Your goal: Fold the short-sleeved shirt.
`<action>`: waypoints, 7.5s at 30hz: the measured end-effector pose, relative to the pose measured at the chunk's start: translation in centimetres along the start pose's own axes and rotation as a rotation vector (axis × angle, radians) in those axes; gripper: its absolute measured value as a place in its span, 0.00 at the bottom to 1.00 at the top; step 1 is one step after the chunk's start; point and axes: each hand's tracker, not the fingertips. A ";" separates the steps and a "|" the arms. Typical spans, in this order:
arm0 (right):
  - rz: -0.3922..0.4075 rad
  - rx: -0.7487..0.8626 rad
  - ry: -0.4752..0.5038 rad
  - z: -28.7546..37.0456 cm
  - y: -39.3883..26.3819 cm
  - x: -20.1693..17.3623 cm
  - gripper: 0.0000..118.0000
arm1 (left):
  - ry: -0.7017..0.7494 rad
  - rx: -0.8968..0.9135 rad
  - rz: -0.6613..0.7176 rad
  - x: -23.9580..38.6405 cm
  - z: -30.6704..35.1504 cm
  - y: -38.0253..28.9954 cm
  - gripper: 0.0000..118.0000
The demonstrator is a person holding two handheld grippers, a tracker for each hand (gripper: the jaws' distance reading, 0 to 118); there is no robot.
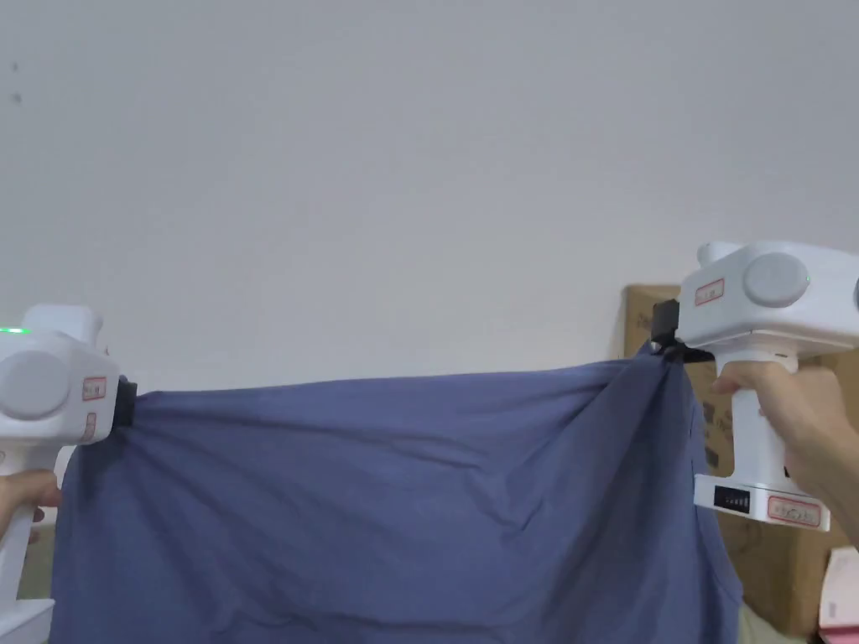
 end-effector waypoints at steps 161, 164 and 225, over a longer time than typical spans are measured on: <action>0.030 -0.669 -0.023 -19.5 -29.3 6.4 0.03 | -0.120 -0.525 0.096 0.5 -15.1 -25.6 0.03; 0.002 -0.602 0.005 -17.4 -25.4 6.5 0.03 | -0.102 -0.465 0.079 0.1 -13.0 -22.4 0.03; 0.078 -0.748 -0.157 -27.9 -31.6 2.1 0.03 | 0.089 -0.562 0.070 2.0 -25.7 -30.6 0.03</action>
